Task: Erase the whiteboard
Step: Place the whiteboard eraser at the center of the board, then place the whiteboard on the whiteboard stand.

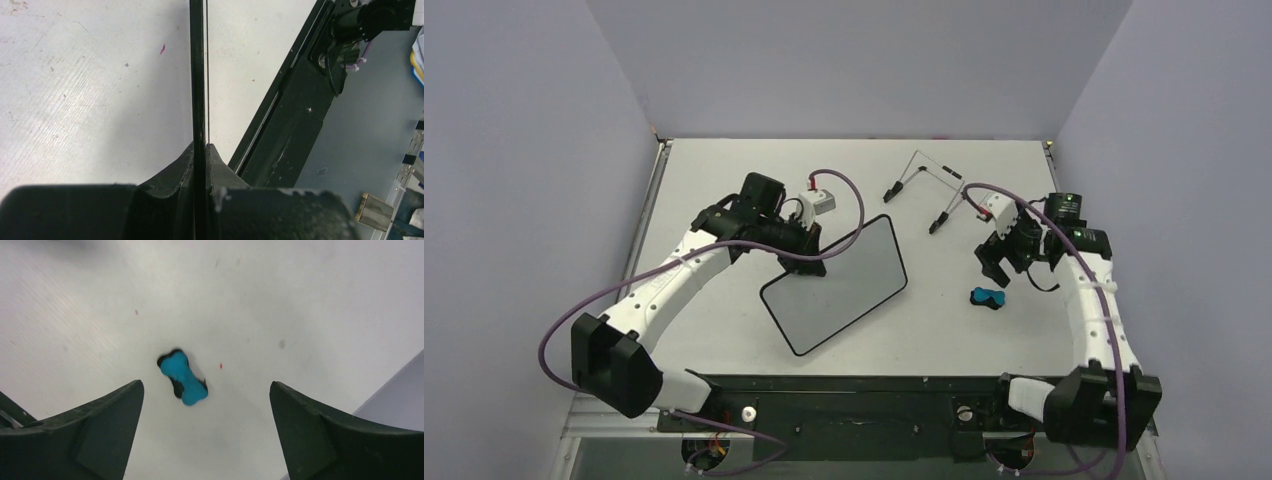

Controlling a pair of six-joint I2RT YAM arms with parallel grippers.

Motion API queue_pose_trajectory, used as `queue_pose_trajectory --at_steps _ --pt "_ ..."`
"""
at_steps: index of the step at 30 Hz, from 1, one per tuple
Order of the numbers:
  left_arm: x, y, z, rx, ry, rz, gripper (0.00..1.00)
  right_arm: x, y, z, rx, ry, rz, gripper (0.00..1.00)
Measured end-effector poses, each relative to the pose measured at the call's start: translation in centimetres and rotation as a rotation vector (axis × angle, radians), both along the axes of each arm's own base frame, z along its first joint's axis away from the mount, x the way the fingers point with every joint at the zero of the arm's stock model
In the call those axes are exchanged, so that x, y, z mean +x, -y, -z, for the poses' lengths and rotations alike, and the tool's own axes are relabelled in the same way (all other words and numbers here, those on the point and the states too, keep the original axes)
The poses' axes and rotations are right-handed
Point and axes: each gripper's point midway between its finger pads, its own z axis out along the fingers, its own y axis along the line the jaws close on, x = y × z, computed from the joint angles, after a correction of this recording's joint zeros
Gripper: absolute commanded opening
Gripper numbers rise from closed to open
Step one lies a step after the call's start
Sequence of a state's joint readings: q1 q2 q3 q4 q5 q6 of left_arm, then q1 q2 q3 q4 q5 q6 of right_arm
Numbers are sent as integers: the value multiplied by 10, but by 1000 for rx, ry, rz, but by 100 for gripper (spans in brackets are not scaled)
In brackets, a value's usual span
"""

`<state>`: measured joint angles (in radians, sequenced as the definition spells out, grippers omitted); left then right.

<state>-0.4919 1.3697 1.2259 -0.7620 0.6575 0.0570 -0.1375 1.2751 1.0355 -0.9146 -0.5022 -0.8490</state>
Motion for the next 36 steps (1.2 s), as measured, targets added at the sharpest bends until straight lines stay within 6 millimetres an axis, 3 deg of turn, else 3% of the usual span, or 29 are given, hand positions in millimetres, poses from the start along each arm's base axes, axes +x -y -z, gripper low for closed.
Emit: queue_pose_trajectory --at_steps 3,6,10,12,14,20,26,31,36 --pt "0 7 2 23 6 46 0 6 -26 -64 100 254 -115 100" --pt "0 15 3 45 18 108 0 -5 -70 -113 225 404 -284 97" --pt "-17 30 7 78 51 228 0 -20 -131 -138 309 384 -547 90" --pt "-29 34 8 90 58 280 0 -26 -154 -130 335 312 -627 90" --pt "-38 37 10 98 61 322 0 -33 -163 -116 344 235 -654 90" --pt "-46 39 6 119 87 371 0 -50 -173 -103 335 137 -670 78" --pt "-53 50 -4 106 136 421 0 -63 -184 -80 356 13 -673 74" --pt "-55 52 -4 106 142 434 0 -63 -187 -70 371 -48 -655 58" --pt "-54 52 -4 107 153 441 0 -74 -196 -66 390 -88 -688 50"
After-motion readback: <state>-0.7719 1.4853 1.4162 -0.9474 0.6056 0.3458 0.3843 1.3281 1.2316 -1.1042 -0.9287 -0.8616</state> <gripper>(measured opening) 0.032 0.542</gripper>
